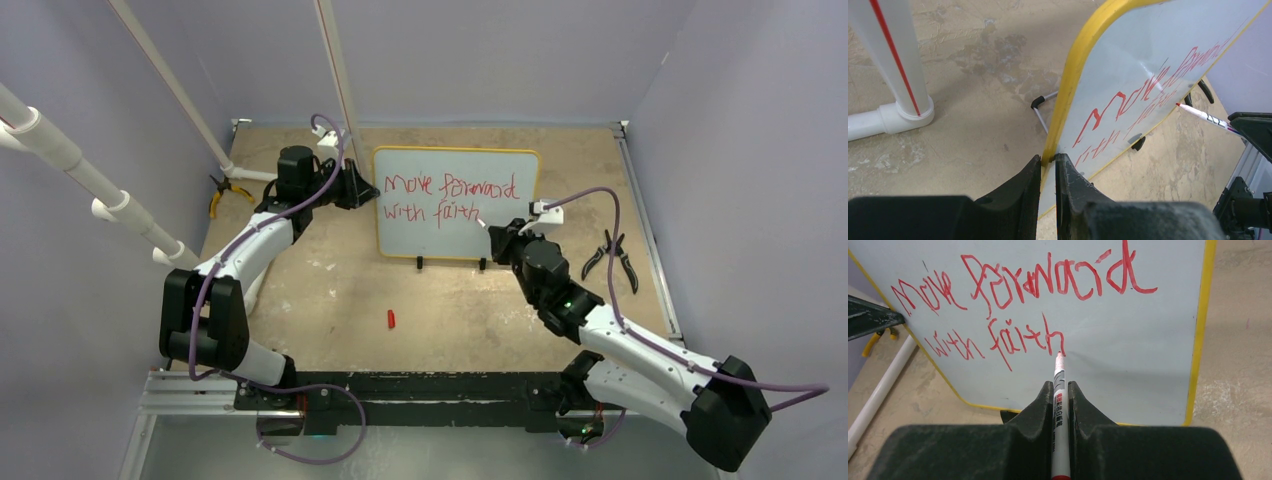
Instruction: Write a sentence on the whiteboard
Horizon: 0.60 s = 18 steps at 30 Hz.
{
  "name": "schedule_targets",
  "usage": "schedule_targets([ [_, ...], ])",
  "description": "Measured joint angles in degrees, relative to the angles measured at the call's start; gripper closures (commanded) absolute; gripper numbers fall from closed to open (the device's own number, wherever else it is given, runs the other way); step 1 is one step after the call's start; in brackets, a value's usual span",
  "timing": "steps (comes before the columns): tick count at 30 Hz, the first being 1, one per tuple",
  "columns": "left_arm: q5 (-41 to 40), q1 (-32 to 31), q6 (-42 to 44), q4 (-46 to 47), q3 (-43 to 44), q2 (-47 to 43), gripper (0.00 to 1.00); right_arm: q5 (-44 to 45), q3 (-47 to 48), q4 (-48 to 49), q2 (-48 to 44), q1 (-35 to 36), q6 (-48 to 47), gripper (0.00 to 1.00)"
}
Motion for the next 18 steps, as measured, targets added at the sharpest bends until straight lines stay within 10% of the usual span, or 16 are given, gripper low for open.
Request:
schedule_targets([
  [18,0.0,0.0,0.0,-0.2,0.0,-0.1,0.86,2.1,0.0,-0.4,2.3,0.0,0.0,1.0],
])
